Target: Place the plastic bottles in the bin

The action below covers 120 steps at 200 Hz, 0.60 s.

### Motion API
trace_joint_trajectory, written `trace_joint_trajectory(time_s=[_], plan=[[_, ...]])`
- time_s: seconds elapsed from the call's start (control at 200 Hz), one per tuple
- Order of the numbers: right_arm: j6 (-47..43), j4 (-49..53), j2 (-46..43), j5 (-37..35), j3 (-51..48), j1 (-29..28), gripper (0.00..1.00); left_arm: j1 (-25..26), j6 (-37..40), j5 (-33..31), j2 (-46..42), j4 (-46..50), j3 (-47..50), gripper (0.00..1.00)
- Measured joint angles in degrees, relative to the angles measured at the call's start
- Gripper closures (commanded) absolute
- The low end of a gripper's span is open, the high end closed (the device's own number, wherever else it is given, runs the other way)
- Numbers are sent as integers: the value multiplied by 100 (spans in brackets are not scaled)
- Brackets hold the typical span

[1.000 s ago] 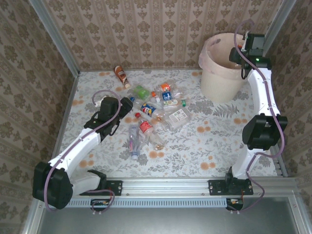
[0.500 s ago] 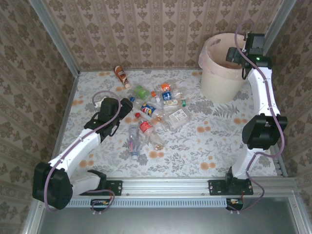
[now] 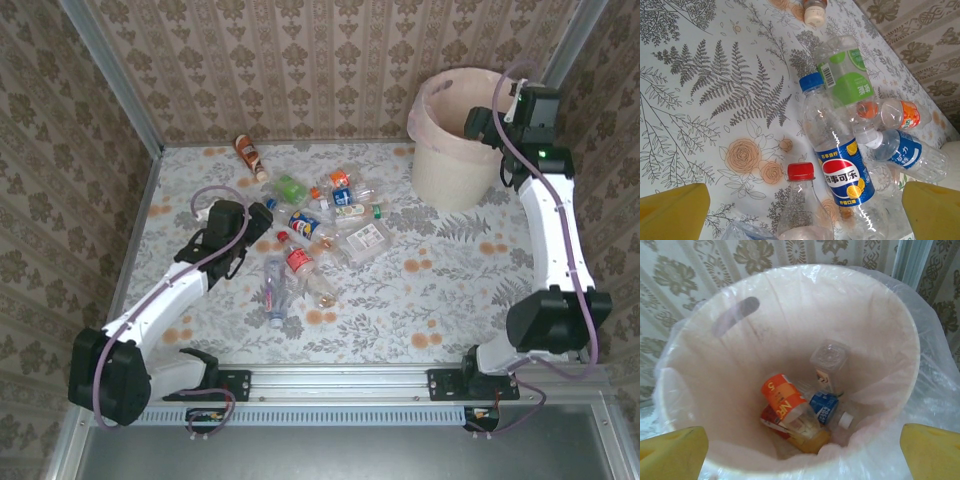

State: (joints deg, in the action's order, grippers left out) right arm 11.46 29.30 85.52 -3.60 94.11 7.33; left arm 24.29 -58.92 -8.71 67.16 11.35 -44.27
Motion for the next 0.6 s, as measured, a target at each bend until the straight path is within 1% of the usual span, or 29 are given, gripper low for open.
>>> trace_joint_trajectory(time_s=[0.075, 0.245, 0.365, 0.49, 0.6], plan=[[195, -286, -367, 181, -457, -9, 0, 0, 0, 20, 35, 0, 0, 0], [728, -1128, -1259, 848, -1696, -9, 0, 0, 105, 122, 92, 103, -33, 0], [1154, -1775, -1746, 1224, -2457, -11, 0, 7, 669, 127, 282, 802, -481, 0], [1447, -2186, -2041, 1497, -2881, -13, 0, 61, 1204, 101, 433, 1340, -970, 0], [1652, -2413, -2291, 1644, -3174, -26, 0, 306, 1421, 81, 470, 1641, -1010, 0]])
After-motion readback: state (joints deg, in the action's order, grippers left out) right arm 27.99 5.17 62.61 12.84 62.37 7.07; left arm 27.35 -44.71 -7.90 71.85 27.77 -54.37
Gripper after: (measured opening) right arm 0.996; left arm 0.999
